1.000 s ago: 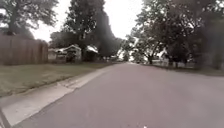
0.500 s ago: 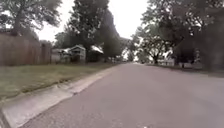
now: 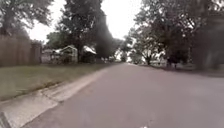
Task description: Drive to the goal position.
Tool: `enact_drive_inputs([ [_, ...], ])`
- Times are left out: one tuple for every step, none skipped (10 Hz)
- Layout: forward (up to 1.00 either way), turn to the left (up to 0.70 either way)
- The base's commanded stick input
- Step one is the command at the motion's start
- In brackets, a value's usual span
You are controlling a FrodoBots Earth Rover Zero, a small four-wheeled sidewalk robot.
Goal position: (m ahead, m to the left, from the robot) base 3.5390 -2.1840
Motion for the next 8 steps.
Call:
enact_drive_inputs([
  [0.7,0.08],
  [0.7,0.08],
  [0.7,0.08],
  [0.7,0.08],
  [0.7,0.08],
  [0.7,0.08],
  [0.7,0.08],
  [0.7,0.08],
])
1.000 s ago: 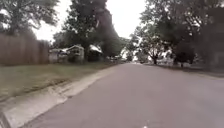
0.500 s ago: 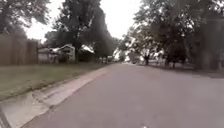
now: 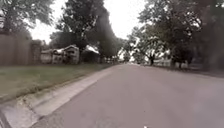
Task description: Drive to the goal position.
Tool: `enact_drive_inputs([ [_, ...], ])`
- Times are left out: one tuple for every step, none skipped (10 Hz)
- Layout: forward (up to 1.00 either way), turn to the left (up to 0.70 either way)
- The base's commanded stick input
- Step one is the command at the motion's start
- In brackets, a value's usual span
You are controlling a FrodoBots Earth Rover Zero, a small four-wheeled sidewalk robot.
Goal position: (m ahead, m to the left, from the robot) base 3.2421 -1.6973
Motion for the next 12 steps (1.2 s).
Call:
enact_drive_inputs([
  [0.7,-0.27],
  [0.7,-0.27],
  [0.7,-0.27],
  [0.7,-0.27],
  [0.7,-0.24],
  [0.7,-0.18],
  [0.7,-0.11],
  [0.7,-0.05],
  [0.7,0.01],
  [0.7,0.07],
  [0.7,0.08],
  [0.7,0.08],
])
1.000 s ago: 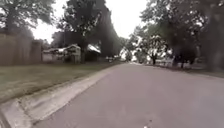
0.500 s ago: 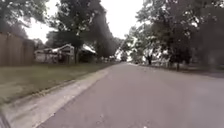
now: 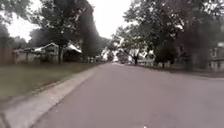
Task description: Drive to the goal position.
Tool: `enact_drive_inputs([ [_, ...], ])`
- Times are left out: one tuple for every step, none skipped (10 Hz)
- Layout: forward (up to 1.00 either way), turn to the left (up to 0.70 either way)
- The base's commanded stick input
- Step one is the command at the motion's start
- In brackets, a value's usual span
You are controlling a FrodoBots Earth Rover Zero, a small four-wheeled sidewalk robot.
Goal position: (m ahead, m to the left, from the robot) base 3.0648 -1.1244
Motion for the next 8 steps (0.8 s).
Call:
enact_drive_inputs([
  [0.7,0.08],
  [0.7,0.08],
  [0.7,0.08],
  [0.7,0.08],
  [0.7,0.08],
  [0.7,0.08],
  [0.7,0.08],
  [0.7,0.08],
])
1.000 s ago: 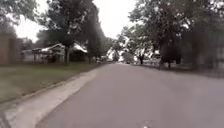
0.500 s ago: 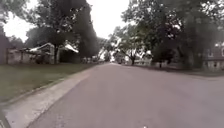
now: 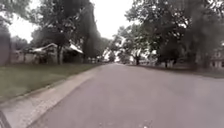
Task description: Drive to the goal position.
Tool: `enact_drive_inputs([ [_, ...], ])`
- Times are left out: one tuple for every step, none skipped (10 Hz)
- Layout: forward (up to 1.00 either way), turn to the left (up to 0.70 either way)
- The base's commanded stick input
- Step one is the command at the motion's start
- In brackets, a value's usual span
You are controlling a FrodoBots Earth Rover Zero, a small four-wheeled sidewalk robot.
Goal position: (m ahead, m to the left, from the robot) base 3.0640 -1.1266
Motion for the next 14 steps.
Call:
enact_drive_inputs([
  [0.7,0.08],
  [0.7,0.08],
  [0.7,0.08],
  [0.7,0.08],
  [0.7,0.08],
  [0.7,0.08],
  [0.7,0.08],
  [0.7,0.08],
  [0.7,0.08],
  [0.7,0.08],
  [0.7,0.08],
  [0.7,0.08],
  [0.7,0.08],
  [0.7,0.08],
])
